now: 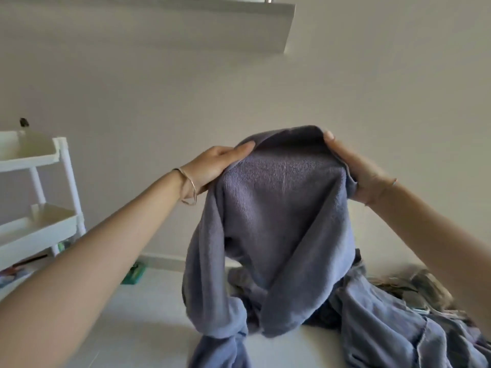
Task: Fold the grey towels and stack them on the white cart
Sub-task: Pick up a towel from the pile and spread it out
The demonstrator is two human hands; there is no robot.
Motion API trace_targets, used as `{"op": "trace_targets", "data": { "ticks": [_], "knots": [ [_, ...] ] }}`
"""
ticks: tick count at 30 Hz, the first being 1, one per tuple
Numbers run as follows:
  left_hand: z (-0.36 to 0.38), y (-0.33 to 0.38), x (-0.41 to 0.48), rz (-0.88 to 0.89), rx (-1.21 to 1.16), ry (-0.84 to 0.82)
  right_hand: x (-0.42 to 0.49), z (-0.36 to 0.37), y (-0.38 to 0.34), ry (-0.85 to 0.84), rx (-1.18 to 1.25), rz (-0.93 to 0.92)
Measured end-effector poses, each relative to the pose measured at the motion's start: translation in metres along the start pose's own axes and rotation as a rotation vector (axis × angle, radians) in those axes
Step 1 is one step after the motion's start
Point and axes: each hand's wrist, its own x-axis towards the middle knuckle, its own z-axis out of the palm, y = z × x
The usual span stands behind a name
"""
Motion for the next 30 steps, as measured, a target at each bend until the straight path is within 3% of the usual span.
{"op": "trace_targets", "data": {
  "ticks": [7,10,13,20,24,30],
  "knots": [
    [-0.019,0.088,0.012,0.195,-0.147,-0.054,-0.008,0.016,-0.072,-0.003,0.041,-0.169],
    [-0.014,0.086,0.011,0.166,-0.201,-0.123,-0.014,0.019,-0.068,-0.006,0.065,-0.163],
    [0.002,0.038,0.010,-0.007,-0.164,-0.190,-0.021,0.009,-0.022,-0.009,0.044,-0.008],
    [0.076,-0.168,-0.019,-0.513,-0.159,-0.450,-0.073,-0.015,0.175,0.112,0.071,0.581],
    [0.114,-0.252,-0.042,-0.629,-0.101,-0.483,-0.110,-0.019,0.252,0.159,0.119,0.804],
    [0.151,-0.268,-0.033,-0.646,0.049,-0.526,-0.132,-0.024,0.278,0.225,0.177,0.900]
  ]
}}
